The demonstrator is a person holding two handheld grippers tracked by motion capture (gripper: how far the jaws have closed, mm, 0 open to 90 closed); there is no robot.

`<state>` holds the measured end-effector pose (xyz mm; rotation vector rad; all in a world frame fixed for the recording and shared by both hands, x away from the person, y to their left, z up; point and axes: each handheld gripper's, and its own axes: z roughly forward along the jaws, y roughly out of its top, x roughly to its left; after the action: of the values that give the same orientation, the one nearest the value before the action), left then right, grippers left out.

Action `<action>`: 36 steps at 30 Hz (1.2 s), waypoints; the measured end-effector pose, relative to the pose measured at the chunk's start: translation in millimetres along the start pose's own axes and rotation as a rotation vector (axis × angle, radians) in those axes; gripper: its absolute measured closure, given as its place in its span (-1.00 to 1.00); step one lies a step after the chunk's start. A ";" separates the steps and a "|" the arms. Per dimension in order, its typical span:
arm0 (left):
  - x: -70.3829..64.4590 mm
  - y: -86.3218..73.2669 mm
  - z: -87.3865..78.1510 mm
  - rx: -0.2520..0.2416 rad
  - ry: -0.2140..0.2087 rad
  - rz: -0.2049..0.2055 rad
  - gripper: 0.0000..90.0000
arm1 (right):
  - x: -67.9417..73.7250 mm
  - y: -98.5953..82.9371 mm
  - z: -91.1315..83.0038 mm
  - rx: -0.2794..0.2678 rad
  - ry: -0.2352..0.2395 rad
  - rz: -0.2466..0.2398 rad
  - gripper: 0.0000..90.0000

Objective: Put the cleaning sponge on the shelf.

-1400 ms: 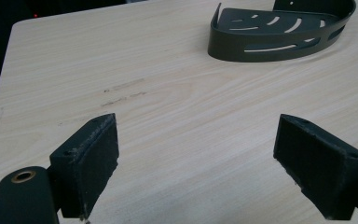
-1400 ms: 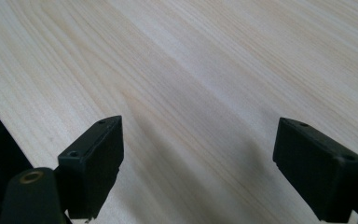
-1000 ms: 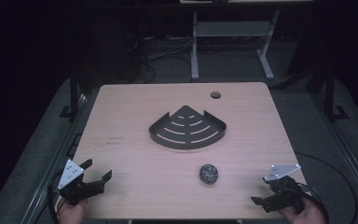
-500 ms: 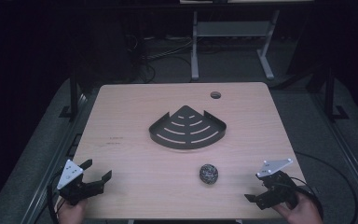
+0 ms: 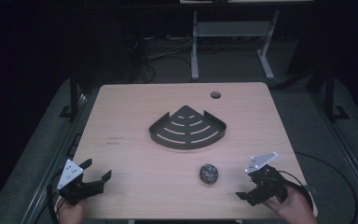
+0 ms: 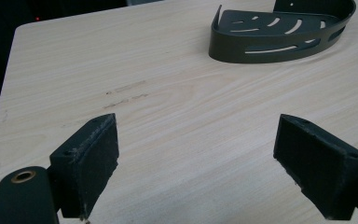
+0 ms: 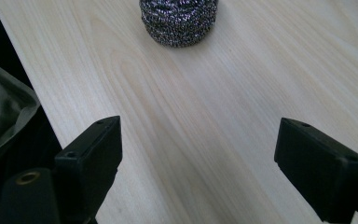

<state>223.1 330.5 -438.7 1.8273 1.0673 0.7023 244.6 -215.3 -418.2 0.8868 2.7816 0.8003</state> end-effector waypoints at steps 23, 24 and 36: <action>1.3 0.0 -0.3 0.001 0.006 0.006 -0.71 | 11.7 45.0 16.8 0.042 0.033 -0.106 -0.68; 1.3 0.0 -0.3 0.001 0.006 0.006 -0.71 | 12.3 47.2 17.9 0.043 0.035 -0.110 -0.68; 1.0 0.6 -1.3 -0.005 0.005 0.006 -0.71 | 14.8 69.3 34.7 0.079 0.053 -0.149 -0.68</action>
<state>222.8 331.8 -437.5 1.8259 1.0625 0.7132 276.6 -143.4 -411.2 0.6688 2.9017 0.7046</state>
